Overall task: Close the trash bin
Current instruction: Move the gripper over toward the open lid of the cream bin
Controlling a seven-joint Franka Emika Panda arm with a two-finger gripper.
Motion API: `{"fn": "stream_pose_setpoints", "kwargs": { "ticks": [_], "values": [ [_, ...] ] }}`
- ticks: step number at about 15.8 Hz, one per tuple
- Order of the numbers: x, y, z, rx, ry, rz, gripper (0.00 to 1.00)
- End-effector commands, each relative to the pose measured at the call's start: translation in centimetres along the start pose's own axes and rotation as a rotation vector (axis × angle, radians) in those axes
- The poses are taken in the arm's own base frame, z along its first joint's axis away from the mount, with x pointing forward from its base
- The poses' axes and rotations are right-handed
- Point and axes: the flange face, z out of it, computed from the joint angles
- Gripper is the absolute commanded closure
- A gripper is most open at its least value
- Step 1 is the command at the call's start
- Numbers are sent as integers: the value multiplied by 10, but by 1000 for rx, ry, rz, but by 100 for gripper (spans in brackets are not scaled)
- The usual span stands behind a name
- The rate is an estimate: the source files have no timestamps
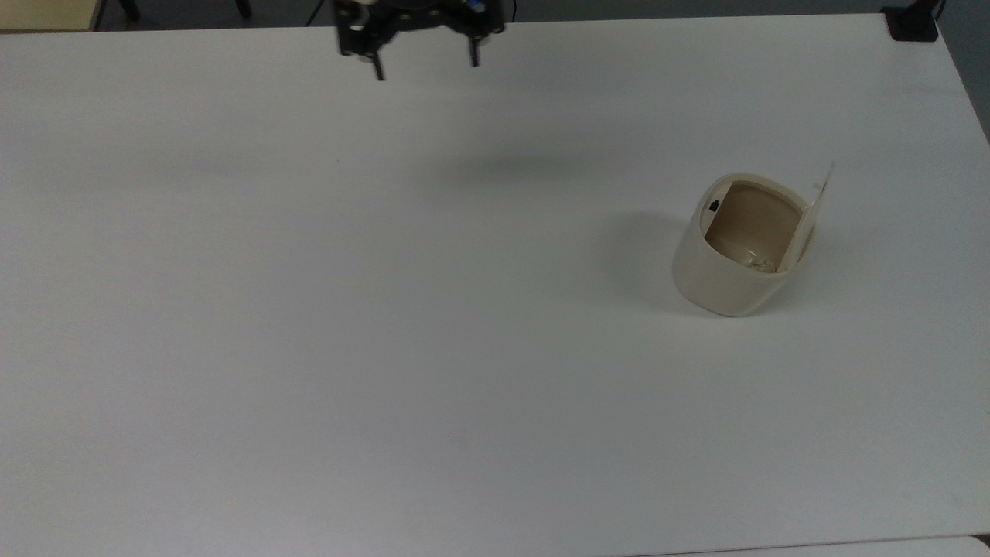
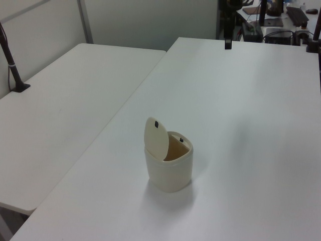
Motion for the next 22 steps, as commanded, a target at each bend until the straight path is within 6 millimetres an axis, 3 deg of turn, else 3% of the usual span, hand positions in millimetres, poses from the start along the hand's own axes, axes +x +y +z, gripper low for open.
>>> {"fn": "stream_pose_setpoints", "kwargs": {
  "ticks": [1, 4, 8, 9, 11, 13, 14, 18, 22],
  "values": [
    [4, -61, -1, 3, 23, -270, 0],
    [5, -104, -1, -4, 21, -451, 1],
    [3, -139, -1, -13, 17, -672, 22],
    [2, -144, -1, -14, 18, -715, 32],
    [3, -153, 0, -10, 21, -760, 69],
    [10, -159, -7, -19, 62, -766, 96],
    [17, -163, -7, -22, 79, -766, 100],
    [32, -185, -19, -40, 139, -793, 100],
    [51, -227, -20, -28, 232, -783, 100]
  ]
}}
